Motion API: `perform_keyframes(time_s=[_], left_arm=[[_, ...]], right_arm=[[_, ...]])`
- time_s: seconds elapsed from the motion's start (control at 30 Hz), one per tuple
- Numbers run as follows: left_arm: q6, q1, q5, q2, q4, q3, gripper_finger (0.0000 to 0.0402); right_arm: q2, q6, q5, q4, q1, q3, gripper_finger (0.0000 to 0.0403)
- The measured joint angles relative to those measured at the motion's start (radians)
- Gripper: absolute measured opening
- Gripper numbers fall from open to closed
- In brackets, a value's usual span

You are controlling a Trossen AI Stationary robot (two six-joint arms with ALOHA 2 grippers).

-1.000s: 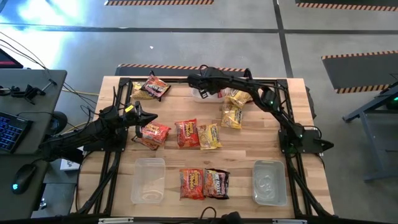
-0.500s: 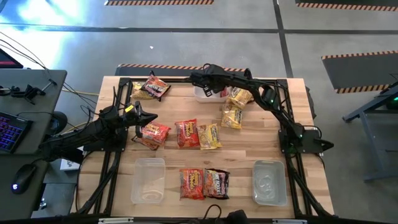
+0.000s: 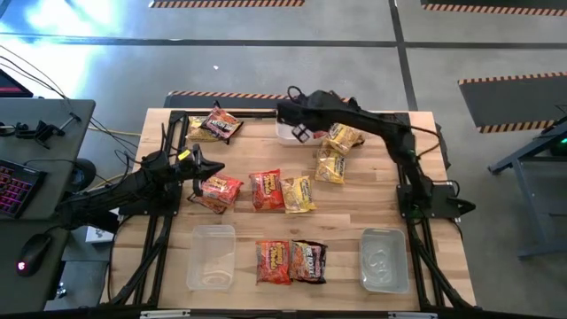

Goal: Sort Maruchan noodles
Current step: Move the yellow noodle pack to the middle right of the table

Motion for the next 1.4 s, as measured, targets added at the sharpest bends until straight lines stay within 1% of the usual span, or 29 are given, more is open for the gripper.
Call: perform_keyframes(time_s=[0.03,0.07,0.13,0.17,0.23,0.3,0.37,0.43,0.53,0.63,0.77,0.87,1.03,1.2,1.33,1.4], left_arm=[[0.001,-0.006,0.000,0.000,0.000,0.000,0.0003],[0.002,-0.012,0.001,0.000,0.000,0.000,0.0003],[0.009,-0.024,0.001,0.000,0.000,0.000,0.0003],[0.010,-0.029,0.001,0.000,0.000,0.000,0.0003],[0.010,-0.039,0.001,0.000,0.000,0.000,0.0003],[0.010,-0.047,0.001,0.000,0.000,0.000,0.0003],[0.011,-0.055,0.001,0.000,0.000,0.000,0.0003],[0.011,-0.062,0.001,0.000,0.002,0.000,0.0003],[0.011,-0.066,-0.002,0.000,0.005,0.000,0.0003],[0.010,-0.066,-0.002,0.000,0.005,0.000,0.0003],[0.009,-0.066,-0.003,0.000,0.007,0.000,0.0003],[-0.005,-0.066,-0.007,0.000,0.011,0.000,0.0003],[-0.017,-0.066,-0.008,0.000,0.033,0.000,0.0003],[-0.026,-0.066,-0.012,0.000,0.035,0.000,0.0003],[-0.026,-0.066,-0.021,0.000,0.035,0.000,0.0003],[-0.027,-0.066,-0.032,0.000,0.035,0.000,0.0003]], right_arm=[[-0.038,0.008,0.003,0.012,0.019,-0.051,0.0024],[-0.079,0.025,0.006,0.035,0.037,-0.120,0.0013],[-0.171,0.071,-0.006,0.128,0.066,-0.287,0.0017],[-0.227,0.090,-0.031,0.198,0.078,-0.390,0.0018],[-0.340,0.109,-0.093,0.389,0.102,-0.610,0.0010],[-0.450,0.114,-0.168,0.634,0.120,-0.827,0.0003],[-0.540,0.138,-0.237,0.849,0.128,-1.012,0.0004],[-0.606,0.184,-0.272,1.004,0.125,-1.158,0.0002],[-0.656,0.240,-0.274,1.108,0.118,-1.299,0.0001],[-0.659,0.263,-0.301,1.130,0.112,-1.370,0.0000],[-0.640,0.242,-0.305,1.187,0.107,-1.427,0.0000],[-0.632,0.221,-0.324,1.236,0.096,-1.456,0.0000],[-0.600,0.177,-0.377,1.225,0.069,-1.477,0.0000],[-0.603,0.134,-0.451,1.161,0.069,-1.472,0.0000],[-0.622,0.135,-0.520,1.043,0.092,-1.472,0.0000],[-0.636,0.149,-0.535,0.978,0.108,-1.472,0.0000]])
